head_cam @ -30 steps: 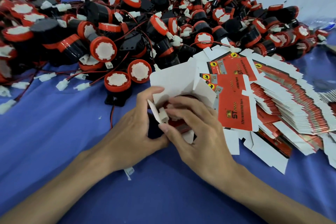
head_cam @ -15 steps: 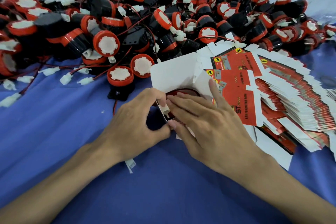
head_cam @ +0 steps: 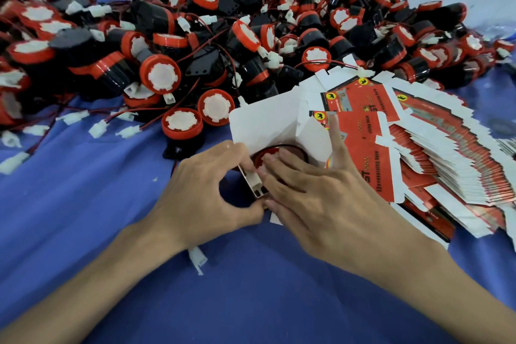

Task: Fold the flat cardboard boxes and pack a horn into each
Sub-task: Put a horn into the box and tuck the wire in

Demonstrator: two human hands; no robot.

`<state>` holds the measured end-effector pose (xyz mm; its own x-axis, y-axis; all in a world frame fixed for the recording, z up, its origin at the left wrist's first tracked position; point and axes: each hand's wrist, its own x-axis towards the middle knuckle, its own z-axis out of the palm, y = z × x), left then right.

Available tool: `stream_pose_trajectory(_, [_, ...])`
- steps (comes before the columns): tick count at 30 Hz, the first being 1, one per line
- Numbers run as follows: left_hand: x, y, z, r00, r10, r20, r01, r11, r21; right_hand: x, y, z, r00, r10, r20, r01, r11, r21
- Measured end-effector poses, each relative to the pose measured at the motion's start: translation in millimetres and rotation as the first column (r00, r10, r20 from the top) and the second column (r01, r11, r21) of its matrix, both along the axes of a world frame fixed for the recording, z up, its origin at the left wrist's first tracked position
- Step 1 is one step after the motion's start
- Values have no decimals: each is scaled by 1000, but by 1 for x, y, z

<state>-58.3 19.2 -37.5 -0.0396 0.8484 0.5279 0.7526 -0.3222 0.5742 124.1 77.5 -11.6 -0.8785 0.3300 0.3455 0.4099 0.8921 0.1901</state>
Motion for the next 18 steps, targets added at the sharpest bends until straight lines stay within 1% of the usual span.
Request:
stream_pose_trajectory(3, [0,2,0,1000,-29,4,29,1000,4,0,0,3,1000,-14,26,15,999,-43])
stream_pose_trajectory(6, [0,4,-1,998,-42,44,41,999,14,1,-2,7,999,-26,24,29,994,-108])
stream_pose_trajectory(10, [-3,6,-2,999,-44,-4,44,999,18,1,-4,7,1000,4,10,-3,996,-95])
stream_pose_trajectory(13, [-4,6,-3,999,-44,-26,44,999,14,0,-5,7,1000,-8,29,11,996,-93])
stream_pose_trajectory(16, [-4,3,-6,999,-44,29,45,999,-25,-2,-8,4,997,-59,41,63,991,-119])
stream_pose_trajectory(18, [-4,1,-8,998,-7,69,10,999,-42,-4,-10,-1,997,-77,13,78,984,-157])
